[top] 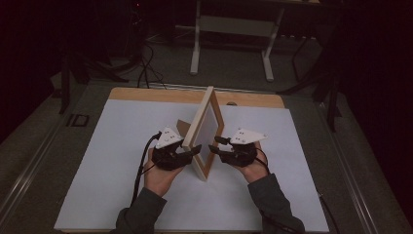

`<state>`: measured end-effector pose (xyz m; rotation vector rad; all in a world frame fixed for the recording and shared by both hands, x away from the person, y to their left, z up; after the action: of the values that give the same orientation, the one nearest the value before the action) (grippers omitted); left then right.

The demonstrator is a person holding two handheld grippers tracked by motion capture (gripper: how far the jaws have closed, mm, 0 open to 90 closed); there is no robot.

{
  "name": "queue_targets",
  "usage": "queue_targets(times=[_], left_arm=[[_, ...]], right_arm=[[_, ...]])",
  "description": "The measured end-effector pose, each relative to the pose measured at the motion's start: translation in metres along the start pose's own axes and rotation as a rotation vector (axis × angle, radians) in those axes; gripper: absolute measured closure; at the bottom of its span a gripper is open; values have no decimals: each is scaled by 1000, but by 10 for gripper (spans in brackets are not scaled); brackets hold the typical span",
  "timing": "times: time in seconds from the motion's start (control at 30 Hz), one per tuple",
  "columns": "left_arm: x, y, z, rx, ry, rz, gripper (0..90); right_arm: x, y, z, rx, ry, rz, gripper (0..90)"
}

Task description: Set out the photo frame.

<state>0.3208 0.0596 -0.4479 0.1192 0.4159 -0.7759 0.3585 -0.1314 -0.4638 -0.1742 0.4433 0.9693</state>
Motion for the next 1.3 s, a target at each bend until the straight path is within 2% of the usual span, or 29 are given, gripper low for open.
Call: queue_targets(times=[0.23,0.43,0.73,0.87,0.93,1.07,1.17,1.3], left_arm=[[-2,7,-1,-13,17,-2,610],[-8,19,-2,-30,35,-9,636],[-23,43,-7,-22,44,-3,666],[-30,52,-9,-22,48,-15,669],[-34,56,-9,-38,46,-32,667],[-40,60,-10,-49,37,-12,652],[-47,66,-11,-54,28,40,649],[-54,76,-14,-73,20,59,653]], right_arm=[[-2,-1,1,-3,-1,-2,582],[-4,-4,1,0,-2,-11,582],[-2,-9,1,10,2,-21,580],[0,-11,0,15,7,-25,580],[0,-13,0,17,12,-31,580],[2,-16,-2,24,20,-38,580],[4,-19,-4,31,23,-42,578],[5,-24,-7,48,32,-56,576]])
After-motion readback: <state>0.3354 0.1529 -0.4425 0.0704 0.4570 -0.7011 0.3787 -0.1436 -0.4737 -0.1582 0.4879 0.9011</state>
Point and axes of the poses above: each handheld gripper's, and its own axes: x roughly forward along the jaws, z roughly out of its top, y roughly to its left, the point moved 4 cm from there along x, roughly forward along the jaws, and after that the axes turned 6 degrees about x, right-handed, at the moved point
